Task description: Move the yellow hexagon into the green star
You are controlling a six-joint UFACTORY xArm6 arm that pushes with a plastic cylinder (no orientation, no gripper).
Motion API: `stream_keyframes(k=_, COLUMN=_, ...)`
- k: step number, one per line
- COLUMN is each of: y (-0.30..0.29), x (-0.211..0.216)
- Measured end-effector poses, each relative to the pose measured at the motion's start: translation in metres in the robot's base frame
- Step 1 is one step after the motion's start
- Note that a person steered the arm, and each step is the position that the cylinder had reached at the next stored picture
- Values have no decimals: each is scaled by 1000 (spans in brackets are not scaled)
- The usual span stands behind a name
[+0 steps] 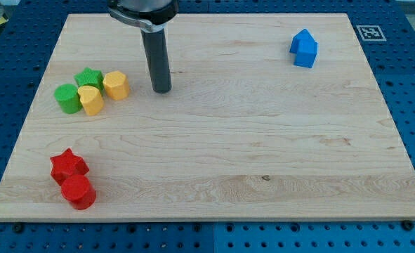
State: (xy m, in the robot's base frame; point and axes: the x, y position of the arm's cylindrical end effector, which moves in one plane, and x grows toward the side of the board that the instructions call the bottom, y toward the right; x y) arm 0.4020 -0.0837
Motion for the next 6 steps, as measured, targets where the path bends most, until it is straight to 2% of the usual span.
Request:
stream_keyframes(k=1, y=-1, x=0)
stream_keyframes(k=4, y=-69, x=0)
stream_keyframes(k=5, y=-72, x=-1)
stream_keyframes(k=6, y=-37, x=-1)
